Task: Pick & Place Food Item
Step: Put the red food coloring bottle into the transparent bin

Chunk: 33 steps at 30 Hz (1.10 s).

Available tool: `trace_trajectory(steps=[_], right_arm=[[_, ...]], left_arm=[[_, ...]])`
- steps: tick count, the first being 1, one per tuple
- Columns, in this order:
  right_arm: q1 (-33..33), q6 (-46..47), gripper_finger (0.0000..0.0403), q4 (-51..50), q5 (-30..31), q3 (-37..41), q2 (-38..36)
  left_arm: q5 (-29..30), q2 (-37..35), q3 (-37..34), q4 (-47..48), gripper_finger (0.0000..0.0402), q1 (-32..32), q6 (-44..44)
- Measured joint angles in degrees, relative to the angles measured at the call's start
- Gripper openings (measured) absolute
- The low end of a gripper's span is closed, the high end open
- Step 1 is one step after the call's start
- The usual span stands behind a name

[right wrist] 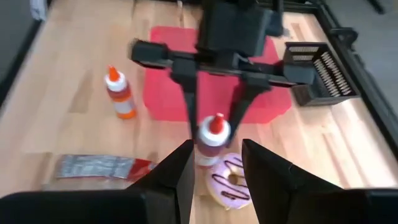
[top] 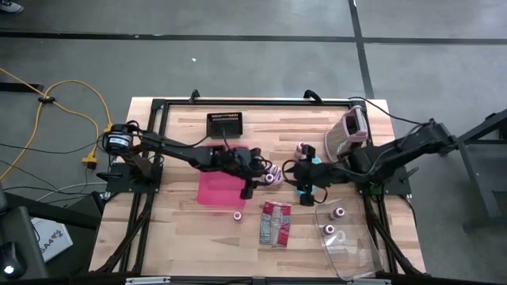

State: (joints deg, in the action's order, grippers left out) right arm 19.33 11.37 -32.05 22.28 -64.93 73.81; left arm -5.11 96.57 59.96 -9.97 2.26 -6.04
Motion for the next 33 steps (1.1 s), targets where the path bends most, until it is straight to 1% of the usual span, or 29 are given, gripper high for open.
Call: trace_trajectory(steps=[2, 4, 7, 12, 15, 17, 21, 24, 33], right_arm=[[0.0, -0.24, 0.012, 0.42, 1.59, 0.0, 0.82], [-0.2, 0.6, 0.012, 0.61, 1.54, 0.0, 1.27], [-1.15, 2.62, 0.0129, 0.85, -1.15, 0.0, 1.91], [-1.92, 3.7, 0.0163, 2.65, -4.39, 0.0, 2.7], [-1.84, 3.83, 0.0179, 5.35, -5.02, -0.07, 3.59], [-1.81, 3.9, 0.0184, 5.38, -5.4, 0.07, 4.07], [-2.12, 4.0, 0.0184, 8.18, -6.24, -0.03, 6.73], [-2.14, 3.52, 0.0182, 10.1, -7.24, 0.04, 9.11], [-2.14, 3.37, 0.0182, 11.4, -7.53, 0.0, 11.05]], left_arm=[[0.66, -1.03, 0.0, 1.29, 0.0153, 0.69, -0.34], [0.74, -2.0, 0.0, 1.85, 0.0153, 1.2, -0.35], [0.8, -2.92, 0.0, 3.09, 0.0153, 1.93, -0.35], [0.97, -2.93, 0.0, 3.79, 0.0153, 2.84, -0.37], [0.97, -2.89, 0.0, 4.22, 0.0153, 3.22, -0.15], [0.95, -2.88, 0.0, 3.95, 0.0153, 3.32, -0.14], [1.1, -2.88, 0.0, 4.01, 0.0153, 3.63, -0.11], [2.4, -2.88, 0.0, 3.96, 0.0153, 4.13, -0.17], [2.43, -2.88, 0.0, 5.04, 0.0153, 4.92, -0.51]])
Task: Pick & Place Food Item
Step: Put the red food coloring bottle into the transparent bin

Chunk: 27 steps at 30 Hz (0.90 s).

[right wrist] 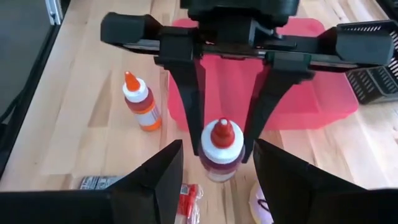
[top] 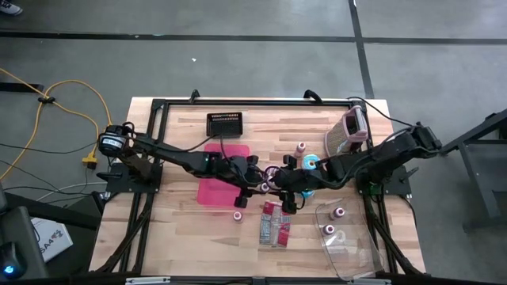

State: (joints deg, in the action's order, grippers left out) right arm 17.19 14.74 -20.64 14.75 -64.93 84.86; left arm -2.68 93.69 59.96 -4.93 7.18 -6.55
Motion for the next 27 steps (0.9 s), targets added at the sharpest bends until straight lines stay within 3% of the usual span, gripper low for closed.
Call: trace_trajectory(steps=[20, 27], right_arm=[[0.04, 0.63, 0.0181, 2.12, -0.36, 0.0, -0.02], [0.04, 0.62, 0.0181, 2.02, -0.36, 0.0, -0.04]], left_arm=[[10.08, 0.02, 0.0, -1.16, 0.0153, 3.19, -2.49], [10.49, 0.02, 0.0, -1.39, 0.0153, 3.24, -2.51]])
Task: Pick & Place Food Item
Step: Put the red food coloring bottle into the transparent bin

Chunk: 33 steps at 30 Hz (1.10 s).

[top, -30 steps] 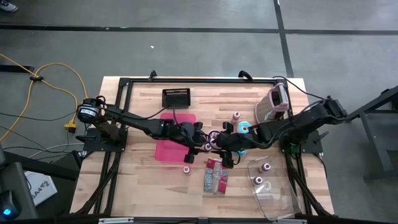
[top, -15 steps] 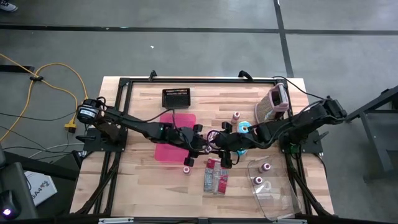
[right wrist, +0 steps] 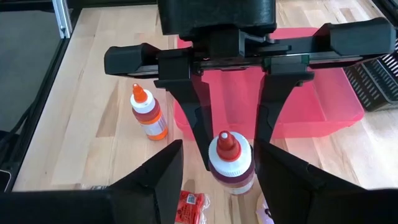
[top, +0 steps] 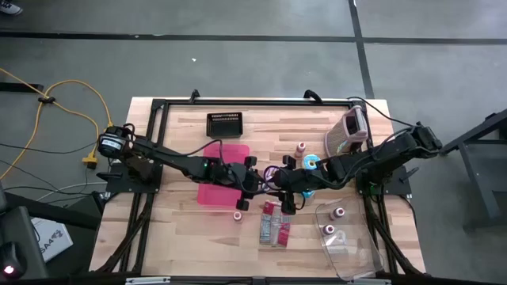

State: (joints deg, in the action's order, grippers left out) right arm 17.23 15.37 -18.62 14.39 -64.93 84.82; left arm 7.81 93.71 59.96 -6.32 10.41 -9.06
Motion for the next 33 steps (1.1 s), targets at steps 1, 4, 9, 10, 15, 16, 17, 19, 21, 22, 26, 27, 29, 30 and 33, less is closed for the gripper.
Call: trace_trajectory(steps=[1, 4, 9, 10, 15, 16, 17, 19, 21, 22, 26, 27, 29, 30, 33], right_arm=[[0.0, -0.01, 0.0181, -0.04, 0.0, 0.0, 0.0], [0.0, -0.03, 0.0181, -0.61, 0.06, 0.0, -0.02], [0.0, -0.14, 0.0181, -0.58, 0.21, 0.02, -0.03], [0.0, -0.17, 0.0181, -0.58, 0.28, 0.02, -0.04], [0.0, -0.35, 0.0181, -0.57, 0.53, 0.02, -0.04], [0.0, -0.44, 0.0181, -0.52, 0.59, 0.02, -0.04], [0.0, -0.55, 0.0181, -0.49, 0.63, 0.02, -0.04], [0.0, -0.59, 0.0181, -0.46, 0.66, 0.02, -0.04], [0.0, -0.62, 0.0181, -0.43, 0.68, 0.02, -0.04], [0.0, -0.63, 0.0181, -0.45, 0.7, 0.02, -0.04], [0.0, -1.95, 0.0181, -0.41, 0.68, 0.02, -0.04], [0.0, -2.07, 0.0181, -0.37, 0.68, 0.02, -0.04], [0.0, -2.11, 0.0181, -0.3, 0.68, 0.02, -0.04], [0.0, -2.11, 0.0181, -0.19, 0.68, 0.02, -0.04], [0.0, -2.11, 0.0181, -0.12, 0.68, 0.02, -0.04]], left_arm=[[0.0, 0.0, 0.0, -0.11, 0.0153, 0.0, 0.0], [0.02, -0.23, 0.0, -0.28, 0.0153, 0.18, 0.0], [-0.02, -0.96, 0.0, -1.95, 0.0153, 0.31, -0.02], [-0.02, -0.98, 0.0, -1.98, 0.0153, 0.31, 0.04], [0.0, -1.03, -0.02, -3.03, 0.0153, 0.28, 0.63], [-0.02, -1.03, -0.02, -3.22, 0.0153, 0.28, 0.99], [-0.02, -1.03, -0.02, -3.5, 0.0153, 0.28, 1.34], [-0.02, -1.04, -0.02, -4.19, 0.0153, 0.28, 1.39], [-0.02, -1.05, -0.02, -4.62, 0.0153, 0.31, 1.68], [-0.03, -1.05, -0.02, -4.79, 0.0153, 0.31, 1.89], [-0.04, -1.05, -0.02, -5.95, 0.0153, 0.31, 2.21], [-0.04, -1.05, -0.02, -5.98, 0.0153, 0.39, 2.23], [-0.04, -1.05, -0.02, -5.96, 0.0153, 0.42, 2.22], [-0.04, -1.05, -0.02, -5.96, 0.0153, 0.42, 2.21], [-0.05, -1.07, -0.02, -5.95, 0.0153, 0.42, 2.21]])
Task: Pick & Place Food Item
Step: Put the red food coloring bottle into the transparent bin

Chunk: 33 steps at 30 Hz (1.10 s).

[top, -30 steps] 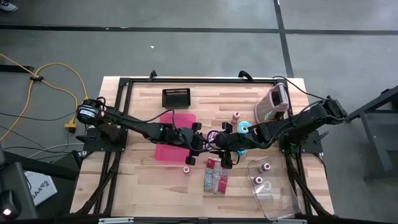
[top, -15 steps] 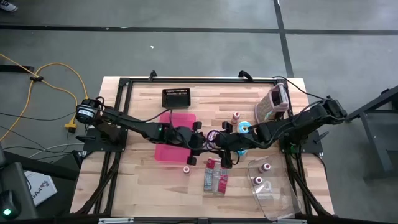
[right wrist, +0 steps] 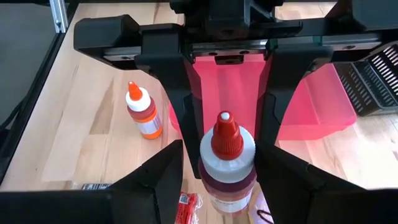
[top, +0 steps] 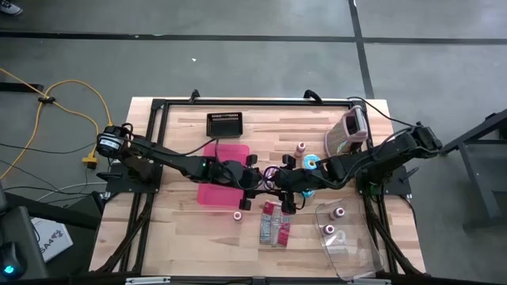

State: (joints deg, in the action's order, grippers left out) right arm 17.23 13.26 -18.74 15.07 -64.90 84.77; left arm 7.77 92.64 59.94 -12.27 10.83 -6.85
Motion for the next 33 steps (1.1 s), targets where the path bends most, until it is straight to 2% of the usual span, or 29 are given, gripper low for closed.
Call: trace_trajectory(steps=[5, 15, 27, 33], right_arm=[[0.0, -0.02, 0.0174, 0.17, 0.0, 0.02, 0.0], [0.02, -0.21, 0.0111, 0.17, 0.0, 0.02, 0.0], [0.02, -0.87, 0.0104, 0.16, 0.0, 0.02, 0.0], [0.02, -0.85, 0.0102, 0.15, -0.16, 0.02, 0.0]], left_arm=[[-0.23, 0.0, 0.0, 0.08, 0.0153, 0.0, 0.0], [-0.77, 0.0, 0.0, 0.05, 0.0153, 0.33, -0.07], [-0.73, 0.0, 0.0, 0.07, 0.0155, 0.35, -0.14], [-0.67, -0.02, 0.0, 0.19, 0.0183, 0.35, -0.85]])
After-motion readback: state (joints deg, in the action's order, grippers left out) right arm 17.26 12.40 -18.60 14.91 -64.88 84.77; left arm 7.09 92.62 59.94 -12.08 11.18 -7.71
